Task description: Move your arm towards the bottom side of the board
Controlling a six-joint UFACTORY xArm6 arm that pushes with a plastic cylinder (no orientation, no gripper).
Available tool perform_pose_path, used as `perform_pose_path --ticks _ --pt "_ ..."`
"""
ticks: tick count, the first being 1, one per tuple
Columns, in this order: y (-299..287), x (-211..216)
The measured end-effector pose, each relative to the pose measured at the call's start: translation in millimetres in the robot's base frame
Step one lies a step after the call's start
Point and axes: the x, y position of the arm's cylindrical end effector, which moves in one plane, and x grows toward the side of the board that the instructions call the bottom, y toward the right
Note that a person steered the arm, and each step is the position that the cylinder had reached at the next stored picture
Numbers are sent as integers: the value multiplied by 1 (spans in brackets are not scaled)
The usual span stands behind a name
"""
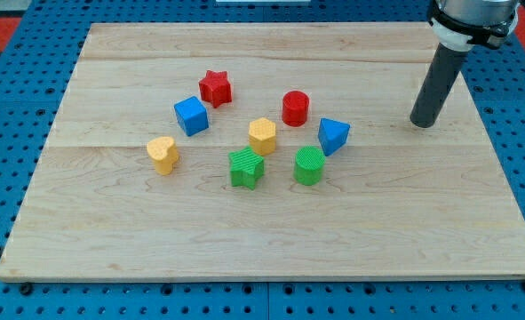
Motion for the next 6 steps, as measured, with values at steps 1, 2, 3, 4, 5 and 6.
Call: perform_pose_path --ticks 1,2,3,4,5,6 --pt "0 0" --pt "4 34" --pt "5 57" --pt "3 65" --pt "1 94" --pt "0 96"
